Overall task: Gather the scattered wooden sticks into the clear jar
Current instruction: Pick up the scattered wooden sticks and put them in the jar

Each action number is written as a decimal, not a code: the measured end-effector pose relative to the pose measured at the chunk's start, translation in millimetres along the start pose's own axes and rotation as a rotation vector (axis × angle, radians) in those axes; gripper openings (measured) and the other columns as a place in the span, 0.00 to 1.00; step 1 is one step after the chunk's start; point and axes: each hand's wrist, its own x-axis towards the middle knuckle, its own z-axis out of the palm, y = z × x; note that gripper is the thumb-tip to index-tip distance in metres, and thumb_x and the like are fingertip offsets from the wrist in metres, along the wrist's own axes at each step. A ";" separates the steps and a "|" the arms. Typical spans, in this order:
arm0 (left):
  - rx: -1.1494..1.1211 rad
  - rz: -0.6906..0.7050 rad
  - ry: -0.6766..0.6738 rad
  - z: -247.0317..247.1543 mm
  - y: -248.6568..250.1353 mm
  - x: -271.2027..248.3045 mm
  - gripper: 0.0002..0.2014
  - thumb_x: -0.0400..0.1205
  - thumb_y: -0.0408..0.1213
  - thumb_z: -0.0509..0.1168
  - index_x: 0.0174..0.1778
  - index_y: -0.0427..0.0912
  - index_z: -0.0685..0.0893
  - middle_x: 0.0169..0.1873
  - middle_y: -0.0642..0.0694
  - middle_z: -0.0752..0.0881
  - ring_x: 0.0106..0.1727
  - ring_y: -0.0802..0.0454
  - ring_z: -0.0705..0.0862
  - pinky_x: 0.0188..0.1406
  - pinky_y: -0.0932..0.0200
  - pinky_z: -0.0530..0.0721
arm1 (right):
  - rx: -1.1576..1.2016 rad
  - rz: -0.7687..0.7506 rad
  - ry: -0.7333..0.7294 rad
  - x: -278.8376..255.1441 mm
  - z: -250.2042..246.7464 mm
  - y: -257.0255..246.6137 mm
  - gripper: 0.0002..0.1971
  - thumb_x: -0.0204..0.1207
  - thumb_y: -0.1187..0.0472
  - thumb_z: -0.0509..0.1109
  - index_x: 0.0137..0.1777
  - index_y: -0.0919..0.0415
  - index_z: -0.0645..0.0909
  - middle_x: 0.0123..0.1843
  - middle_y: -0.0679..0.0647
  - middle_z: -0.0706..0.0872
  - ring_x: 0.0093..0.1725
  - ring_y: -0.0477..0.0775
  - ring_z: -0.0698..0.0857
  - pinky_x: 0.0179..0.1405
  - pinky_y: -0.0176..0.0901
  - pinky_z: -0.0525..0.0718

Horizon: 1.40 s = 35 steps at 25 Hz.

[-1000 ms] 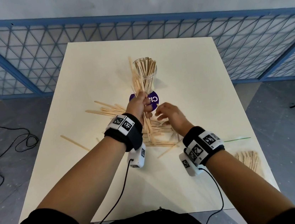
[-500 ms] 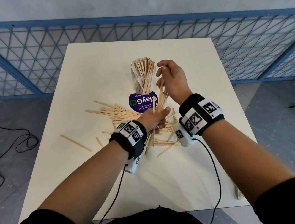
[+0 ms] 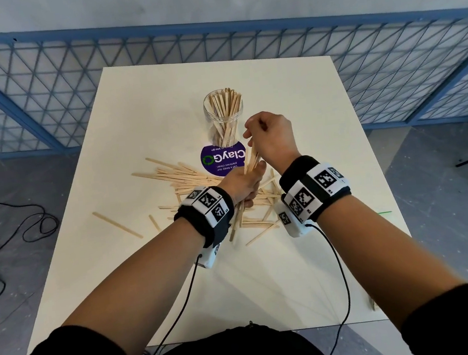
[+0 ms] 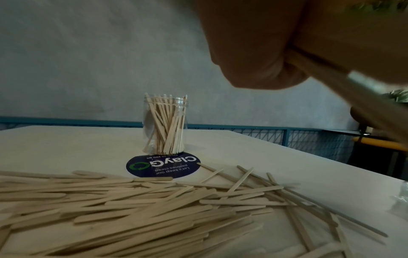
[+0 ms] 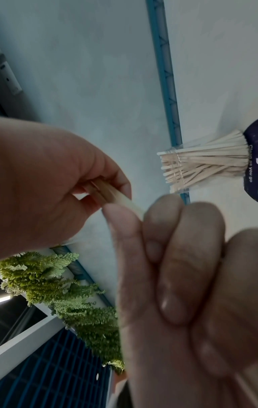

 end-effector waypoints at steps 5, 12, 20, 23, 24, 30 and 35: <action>0.037 0.035 0.015 8.7 -4.9 1.8 0.25 0.85 0.50 0.53 0.23 0.43 0.66 0.10 0.55 0.67 0.16 0.58 0.66 0.28 0.59 0.79 | -0.064 0.001 -0.091 -8.9 -1.4 -4.1 0.13 0.81 0.60 0.60 0.57 0.68 0.81 0.48 0.62 0.85 0.44 0.52 0.83 0.46 0.44 0.81; -0.401 0.083 0.378 -35.6 15.6 13.7 0.27 0.82 0.60 0.48 0.34 0.40 0.77 0.22 0.48 0.76 0.25 0.54 0.76 0.39 0.54 0.79 | 0.042 0.202 -0.390 -58.6 8.4 45.2 0.25 0.81 0.56 0.63 0.76 0.56 0.63 0.59 0.54 0.80 0.49 0.46 0.81 0.41 0.26 0.77; -0.823 0.139 0.330 -22.7 27.0 17.8 0.22 0.84 0.55 0.50 0.29 0.45 0.68 0.14 0.54 0.67 0.16 0.59 0.69 0.25 0.60 0.79 | 0.050 0.264 -0.428 -47.9 18.1 44.7 0.12 0.77 0.74 0.54 0.39 0.58 0.72 0.29 0.50 0.70 0.27 0.47 0.69 0.25 0.34 0.68; -0.707 0.054 0.318 -31.0 27.5 23.3 0.23 0.83 0.57 0.52 0.27 0.47 0.66 0.15 0.55 0.62 0.14 0.60 0.62 0.17 0.67 0.67 | -0.016 0.221 -0.465 -37.1 9.3 42.9 0.17 0.70 0.78 0.59 0.57 0.64 0.76 0.37 0.49 0.74 0.31 0.46 0.72 0.26 0.28 0.71; -0.596 0.028 0.322 -35.1 26.8 24.5 0.23 0.83 0.58 0.54 0.26 0.48 0.66 0.17 0.55 0.61 0.15 0.59 0.61 0.17 0.67 0.62 | -0.015 0.207 -0.450 -31.7 4.5 41.0 0.22 0.70 0.78 0.60 0.63 0.64 0.75 0.42 0.49 0.75 0.33 0.47 0.75 0.29 0.30 0.73; 0.103 -0.045 0.258 -38.3 39.2 36.5 0.22 0.82 0.53 0.60 0.34 0.36 0.70 0.17 0.46 0.65 0.16 0.53 0.62 0.21 0.65 0.60 | 0.051 -0.193 -0.177 39.7 -4.4 -7.0 0.23 0.83 0.68 0.56 0.77 0.63 0.60 0.60 0.49 0.73 0.48 0.45 0.79 0.41 0.12 0.73; 0.195 0.129 0.288 -40.1 65.7 44.7 0.21 0.83 0.43 0.61 0.54 0.24 0.80 0.40 0.18 0.80 0.34 0.35 0.78 0.25 0.53 0.73 | -0.045 -0.280 -0.105 67.4 12.8 -13.8 0.17 0.82 0.70 0.54 0.68 0.69 0.75 0.62 0.62 0.82 0.60 0.50 0.79 0.67 0.35 0.76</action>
